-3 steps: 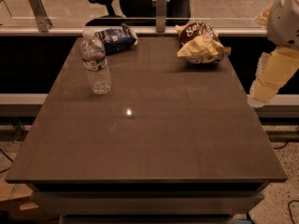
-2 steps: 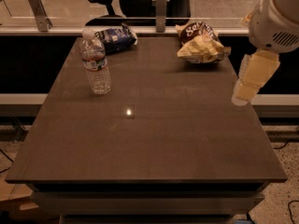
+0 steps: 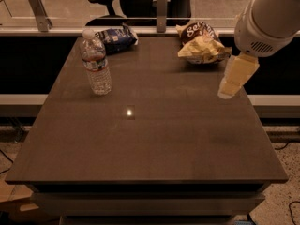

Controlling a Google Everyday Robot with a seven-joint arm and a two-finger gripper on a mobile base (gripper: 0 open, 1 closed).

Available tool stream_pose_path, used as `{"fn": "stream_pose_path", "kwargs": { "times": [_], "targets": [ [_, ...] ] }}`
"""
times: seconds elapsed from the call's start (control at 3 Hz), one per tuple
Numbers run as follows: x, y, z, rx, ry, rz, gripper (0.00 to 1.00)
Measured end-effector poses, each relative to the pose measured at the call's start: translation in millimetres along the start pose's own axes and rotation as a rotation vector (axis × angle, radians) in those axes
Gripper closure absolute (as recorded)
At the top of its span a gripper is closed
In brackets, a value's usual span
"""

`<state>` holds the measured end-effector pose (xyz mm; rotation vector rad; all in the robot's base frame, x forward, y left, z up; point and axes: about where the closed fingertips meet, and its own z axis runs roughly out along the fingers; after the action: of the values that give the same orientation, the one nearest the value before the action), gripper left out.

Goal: Move brown chip bag near water bottle

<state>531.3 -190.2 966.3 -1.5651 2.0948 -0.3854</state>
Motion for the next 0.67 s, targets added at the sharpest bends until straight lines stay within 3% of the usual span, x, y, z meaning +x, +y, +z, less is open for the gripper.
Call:
{"fn": "stream_pose_path", "kwargs": {
  "times": [0.33, 0.67],
  "targets": [
    [3.2, -21.6, 17.7, 0.059, 0.015, 0.014, 0.0],
    [10.9, -48.4, 39.8, 0.076, 0.043, 0.035, 0.0]
  ]
}}
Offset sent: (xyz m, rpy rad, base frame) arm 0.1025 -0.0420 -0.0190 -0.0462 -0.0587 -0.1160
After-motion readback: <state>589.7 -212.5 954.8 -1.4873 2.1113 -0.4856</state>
